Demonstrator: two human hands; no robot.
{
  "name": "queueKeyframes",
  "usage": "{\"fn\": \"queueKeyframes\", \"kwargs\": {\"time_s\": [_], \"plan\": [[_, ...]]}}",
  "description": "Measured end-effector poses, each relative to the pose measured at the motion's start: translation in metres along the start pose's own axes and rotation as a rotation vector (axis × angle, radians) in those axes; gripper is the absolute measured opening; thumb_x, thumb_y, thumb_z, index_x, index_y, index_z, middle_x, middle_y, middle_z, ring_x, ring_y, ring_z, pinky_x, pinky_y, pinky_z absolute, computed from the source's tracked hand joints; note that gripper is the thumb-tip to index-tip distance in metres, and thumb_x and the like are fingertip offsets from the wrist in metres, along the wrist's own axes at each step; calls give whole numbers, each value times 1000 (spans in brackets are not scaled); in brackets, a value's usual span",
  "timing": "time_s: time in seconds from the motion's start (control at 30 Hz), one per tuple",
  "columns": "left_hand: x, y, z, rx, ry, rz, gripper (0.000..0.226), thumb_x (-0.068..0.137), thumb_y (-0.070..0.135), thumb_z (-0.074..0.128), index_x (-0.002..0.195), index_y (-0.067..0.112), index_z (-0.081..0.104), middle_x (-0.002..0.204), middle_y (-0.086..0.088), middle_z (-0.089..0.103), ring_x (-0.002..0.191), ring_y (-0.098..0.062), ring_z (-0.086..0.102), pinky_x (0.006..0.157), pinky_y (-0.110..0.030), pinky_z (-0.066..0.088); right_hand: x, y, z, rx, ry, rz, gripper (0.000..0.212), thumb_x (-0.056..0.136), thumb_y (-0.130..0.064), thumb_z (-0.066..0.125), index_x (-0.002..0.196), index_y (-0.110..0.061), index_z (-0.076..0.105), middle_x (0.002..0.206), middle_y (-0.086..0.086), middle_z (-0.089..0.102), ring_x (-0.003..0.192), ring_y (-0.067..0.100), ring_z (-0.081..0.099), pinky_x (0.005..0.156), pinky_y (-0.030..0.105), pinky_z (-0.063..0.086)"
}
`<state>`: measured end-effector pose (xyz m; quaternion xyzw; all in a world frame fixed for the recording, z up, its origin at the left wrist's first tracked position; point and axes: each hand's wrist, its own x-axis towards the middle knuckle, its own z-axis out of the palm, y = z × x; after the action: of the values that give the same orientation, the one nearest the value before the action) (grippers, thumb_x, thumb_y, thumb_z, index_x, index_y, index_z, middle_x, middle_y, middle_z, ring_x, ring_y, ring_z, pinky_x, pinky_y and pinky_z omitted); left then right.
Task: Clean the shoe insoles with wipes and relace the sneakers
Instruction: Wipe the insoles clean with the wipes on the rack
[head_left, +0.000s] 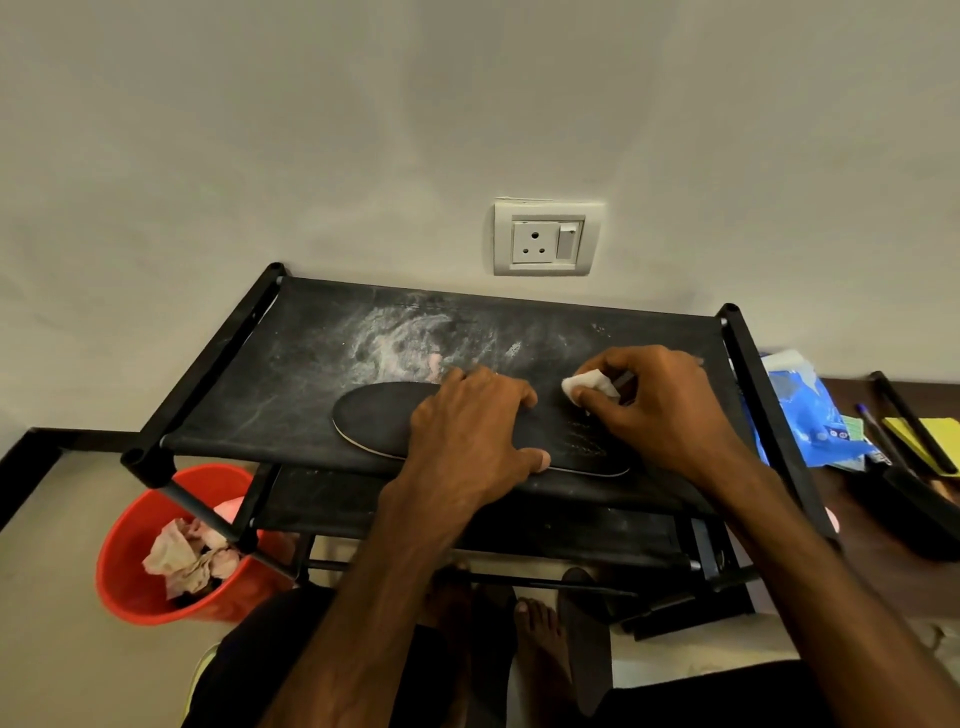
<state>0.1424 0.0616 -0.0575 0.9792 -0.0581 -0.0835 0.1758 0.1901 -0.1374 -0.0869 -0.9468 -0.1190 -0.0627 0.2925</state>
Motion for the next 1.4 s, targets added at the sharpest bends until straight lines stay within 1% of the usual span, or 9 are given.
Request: {"fn": "queueKeyframes", "kwargs": {"time_s": [0.33, 0.53, 0.67, 0.8, 0.97, 1.1, 1.27, 1.33, 1.4], "plan": [[3, -5, 0, -6, 10, -58, 53, 81, 51, 78, 130, 41, 60, 134, 7, 53, 133, -17, 42, 97, -40, 43, 0, -3, 4, 90, -47, -65, 22, 86, -27, 79, 108, -27, 76, 97, -10, 75, 84, 1, 68, 78, 28, 61], [3, -8, 2, -116, -10, -74, 44, 83, 45, 78, 125, 38, 65, 122, 15, 65, 120, -10, 56, 100, -40, 48, -1, -4, 5, 5, -129, -61, 15, 85, -36, 76, 99, -30, 78, 85, -10, 74, 75, 6, 67, 71, 40, 61], [3, -7, 3, -120, -7, -91, 42, 85, 39, 78, 125, 38, 66, 123, 13, 66, 121, -12, 56, 101, -41, 49, 4, -9, 10, -108, -158, -68, 19, 86, -33, 75, 104, -29, 78, 93, -5, 74, 81, 13, 67, 76, 42, 60], [4, -4, 7, -108, 24, -102, 42, 84, 36, 79, 124, 37, 67, 121, 11, 67, 119, -14, 57, 97, -38, 52, 2, -15, 7, -119, -262, -135, 13, 86, -25, 75, 98, -26, 79, 89, -6, 74, 74, 9, 65, 70, 36, 59], [6, -5, 8, -110, 34, -102, 42, 84, 34, 80, 123, 36, 68, 121, 9, 68, 119, -14, 59, 96, -39, 54, -5, -24, -8, -87, -435, -159, 12, 85, -33, 74, 95, -31, 80, 87, -13, 75, 73, 1, 68, 68, 28, 60], [6, -4, 8, -110, 33, -94, 39, 84, 35, 80, 121, 37, 68, 120, 10, 68, 119, -14, 59, 96, -41, 54, 0, -19, -1, -131, -310, -105, 29, 77, -53, 66, 97, -37, 79, 83, -13, 74, 71, 7, 66, 67, 36, 59], [6, -4, 9, -117, 37, -106, 40, 82, 36, 81, 120, 38, 68, 119, 11, 68, 118, -14, 59, 97, -41, 53, 12, -11, 10, -209, -191, -68, 24, 83, -39, 74, 106, -31, 78, 90, -7, 74, 78, 18, 67, 72, 43, 59], [7, -5, 9, -129, 29, -116, 40, 81, 36, 82, 119, 37, 68, 118, 11, 68, 117, -14, 59, 97, -42, 53, 9, -13, 8, -173, -227, -104, 17, 83, -33, 75, 99, -32, 79, 87, -9, 74, 74, 12, 66, 68, 41, 59], [7, -5, 9, -135, 30, -121, 40, 81, 35, 82, 119, 37, 68, 118, 10, 68, 117, -14, 59, 96, -42, 53, 3, -18, 2, -99, -326, -152, 11, 84, -28, 75, 93, -32, 80, 84, -12, 73, 70, 6, 65, 63, 31, 56]]}}
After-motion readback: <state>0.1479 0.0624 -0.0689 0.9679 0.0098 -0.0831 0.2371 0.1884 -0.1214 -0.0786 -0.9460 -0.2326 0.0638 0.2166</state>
